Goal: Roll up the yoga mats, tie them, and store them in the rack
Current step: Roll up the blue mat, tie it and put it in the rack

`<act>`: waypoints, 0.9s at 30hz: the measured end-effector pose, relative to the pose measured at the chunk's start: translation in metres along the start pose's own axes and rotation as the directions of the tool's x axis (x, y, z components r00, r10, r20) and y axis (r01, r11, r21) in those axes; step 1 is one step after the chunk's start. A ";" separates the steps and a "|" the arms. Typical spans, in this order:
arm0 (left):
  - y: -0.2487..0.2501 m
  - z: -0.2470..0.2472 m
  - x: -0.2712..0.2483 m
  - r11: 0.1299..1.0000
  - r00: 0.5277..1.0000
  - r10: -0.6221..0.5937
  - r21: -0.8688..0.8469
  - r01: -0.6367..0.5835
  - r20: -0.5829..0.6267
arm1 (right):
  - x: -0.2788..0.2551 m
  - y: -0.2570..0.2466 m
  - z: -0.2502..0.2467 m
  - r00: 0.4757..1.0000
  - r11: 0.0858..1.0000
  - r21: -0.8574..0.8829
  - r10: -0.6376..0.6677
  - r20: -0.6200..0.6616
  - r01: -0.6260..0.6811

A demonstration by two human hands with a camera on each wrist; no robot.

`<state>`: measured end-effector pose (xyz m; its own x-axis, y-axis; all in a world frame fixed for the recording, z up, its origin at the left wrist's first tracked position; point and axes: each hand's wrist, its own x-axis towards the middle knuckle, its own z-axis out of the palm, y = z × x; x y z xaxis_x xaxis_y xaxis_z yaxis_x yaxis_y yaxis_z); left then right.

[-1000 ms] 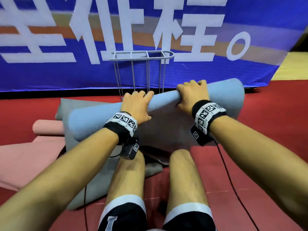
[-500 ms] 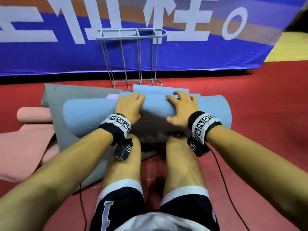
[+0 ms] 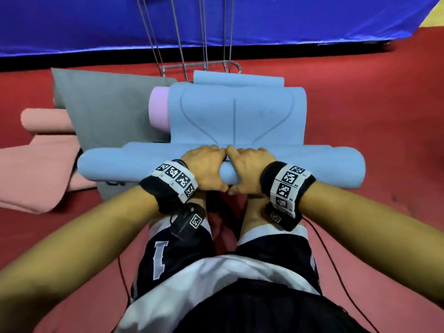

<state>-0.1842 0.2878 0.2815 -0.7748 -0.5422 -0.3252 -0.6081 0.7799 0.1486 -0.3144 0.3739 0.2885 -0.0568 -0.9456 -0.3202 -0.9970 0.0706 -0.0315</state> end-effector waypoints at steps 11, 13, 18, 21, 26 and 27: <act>0.020 0.015 -0.037 0.993 0.986 0.038 0.116 -0.019 -0.162 | -0.035 -0.016 0.015 0.987 0.996 -0.013 0.086 -0.136 -0.089; 0.024 0.014 -0.047 0.987 0.980 0.058 0.156 -0.028 -0.189 | -0.044 -0.020 0.014 0.984 0.997 -0.018 0.076 -0.162 -0.079; 0.034 0.018 -0.067 0.969 0.967 0.090 0.247 -0.029 -0.237 | -0.063 -0.030 0.015 0.976 0.995 -0.069 0.061 -0.211 -0.077; 0.038 0.020 -0.072 0.974 0.976 0.064 0.226 -0.016 -0.208 | -0.072 -0.036 0.016 0.978 0.995 -0.063 0.066 -0.197 -0.080; 0.044 0.031 -0.078 0.981 0.983 0.047 0.196 -0.011 -0.179 | -0.080 -0.042 0.021 0.990 0.992 0.000 0.127 -0.068 -0.127; 0.046 0.033 -0.079 0.979 0.975 0.083 0.198 -0.042 -0.207 | -0.078 -0.042 0.021 0.989 0.989 0.023 0.145 -0.034 -0.144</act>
<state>-0.1454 0.3773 0.2829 -0.8418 -0.5281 -0.1117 -0.5287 0.8484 -0.0263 -0.2665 0.4518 0.2947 -0.2022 -0.9357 -0.2891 -0.9770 0.2131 -0.0065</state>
